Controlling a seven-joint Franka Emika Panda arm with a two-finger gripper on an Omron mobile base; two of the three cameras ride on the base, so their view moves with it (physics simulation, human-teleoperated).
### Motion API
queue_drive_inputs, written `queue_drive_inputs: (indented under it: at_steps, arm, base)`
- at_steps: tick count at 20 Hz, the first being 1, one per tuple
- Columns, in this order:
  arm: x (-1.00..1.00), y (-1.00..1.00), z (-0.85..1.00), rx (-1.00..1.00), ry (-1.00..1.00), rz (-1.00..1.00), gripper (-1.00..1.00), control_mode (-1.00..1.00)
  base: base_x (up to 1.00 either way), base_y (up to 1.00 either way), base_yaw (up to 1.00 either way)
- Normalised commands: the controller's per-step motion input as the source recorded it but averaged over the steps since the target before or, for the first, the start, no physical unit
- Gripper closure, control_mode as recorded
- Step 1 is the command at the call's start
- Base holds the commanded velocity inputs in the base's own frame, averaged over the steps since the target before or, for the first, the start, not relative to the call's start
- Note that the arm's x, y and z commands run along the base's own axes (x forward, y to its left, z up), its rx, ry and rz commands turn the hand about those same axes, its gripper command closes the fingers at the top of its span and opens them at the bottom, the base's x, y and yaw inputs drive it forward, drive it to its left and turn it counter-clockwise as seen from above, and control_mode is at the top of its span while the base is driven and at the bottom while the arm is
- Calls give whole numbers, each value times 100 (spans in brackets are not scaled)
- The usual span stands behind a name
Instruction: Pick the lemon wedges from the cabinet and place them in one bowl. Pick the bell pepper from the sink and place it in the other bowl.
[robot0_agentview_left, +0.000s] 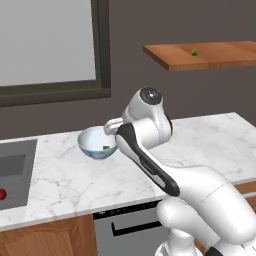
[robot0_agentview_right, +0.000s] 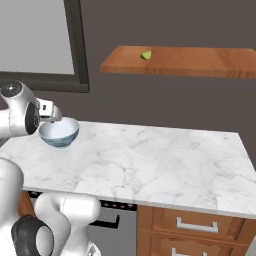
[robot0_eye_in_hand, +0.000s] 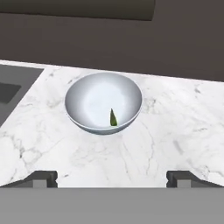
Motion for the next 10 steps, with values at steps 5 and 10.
queue_drive_inputs:
  at_steps: [5, 10]
  arm:
    - [-34, -46, 8, 3, 0, -23, -100, -100]
    - [-26, -39, 13, 1, 0, -27, -100, -100]
  base:
    - [0, 0, 0]
    - [0, 0, 0]
